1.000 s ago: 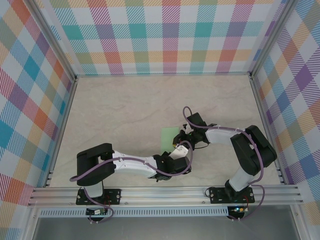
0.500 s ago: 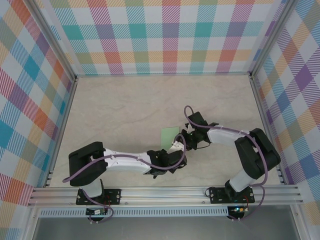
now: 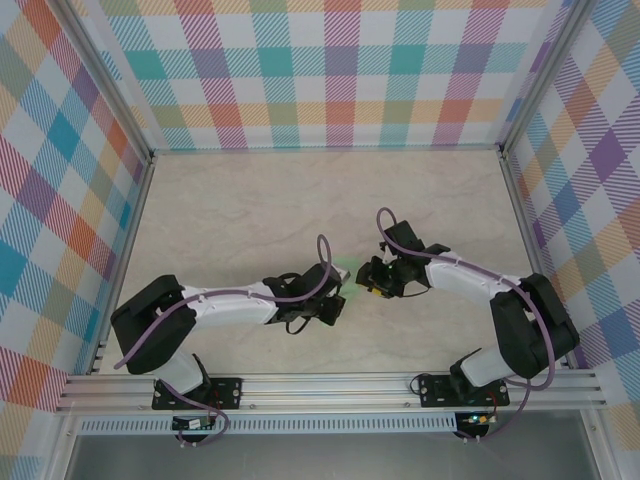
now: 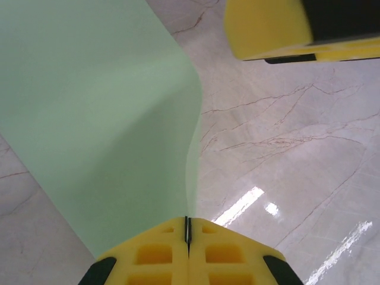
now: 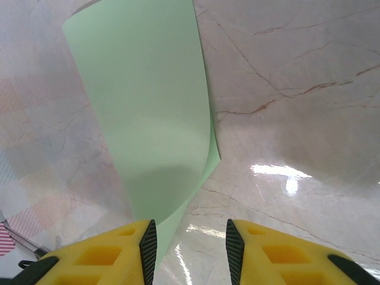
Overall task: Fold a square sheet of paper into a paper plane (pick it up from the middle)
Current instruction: Third fold the triangle at the center of the table.
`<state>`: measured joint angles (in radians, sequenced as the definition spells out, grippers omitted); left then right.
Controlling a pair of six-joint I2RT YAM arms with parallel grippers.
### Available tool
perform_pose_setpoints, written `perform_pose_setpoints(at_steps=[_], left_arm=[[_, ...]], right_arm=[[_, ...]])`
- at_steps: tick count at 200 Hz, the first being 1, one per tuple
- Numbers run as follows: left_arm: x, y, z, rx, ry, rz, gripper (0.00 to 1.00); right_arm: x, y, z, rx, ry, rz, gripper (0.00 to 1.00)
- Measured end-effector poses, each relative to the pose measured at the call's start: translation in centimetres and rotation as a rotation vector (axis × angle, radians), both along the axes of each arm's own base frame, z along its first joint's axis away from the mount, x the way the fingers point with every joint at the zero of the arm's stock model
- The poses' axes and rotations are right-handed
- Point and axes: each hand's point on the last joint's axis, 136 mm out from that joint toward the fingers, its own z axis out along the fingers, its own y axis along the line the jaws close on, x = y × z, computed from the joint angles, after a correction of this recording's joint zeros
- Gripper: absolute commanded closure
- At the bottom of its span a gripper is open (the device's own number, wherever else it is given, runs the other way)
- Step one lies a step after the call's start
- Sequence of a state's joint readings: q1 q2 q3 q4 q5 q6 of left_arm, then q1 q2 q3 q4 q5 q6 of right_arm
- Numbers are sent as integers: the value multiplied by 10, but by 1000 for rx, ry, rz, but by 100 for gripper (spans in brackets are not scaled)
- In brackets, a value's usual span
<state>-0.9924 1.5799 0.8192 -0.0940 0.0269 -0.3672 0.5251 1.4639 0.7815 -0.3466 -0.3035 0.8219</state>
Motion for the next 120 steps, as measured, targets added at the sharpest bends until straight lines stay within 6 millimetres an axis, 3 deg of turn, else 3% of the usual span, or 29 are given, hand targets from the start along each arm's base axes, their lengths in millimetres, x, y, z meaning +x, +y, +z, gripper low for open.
perform_pose_setpoints(at_steps=[57,120], left_arm=[[0,-2,2,-97,104,-20,100],[7,2,6,-154,162,-15,100]], right_arm=[[14,14,0,17,7,40,80],[41,35,-15,12,33,88,83]])
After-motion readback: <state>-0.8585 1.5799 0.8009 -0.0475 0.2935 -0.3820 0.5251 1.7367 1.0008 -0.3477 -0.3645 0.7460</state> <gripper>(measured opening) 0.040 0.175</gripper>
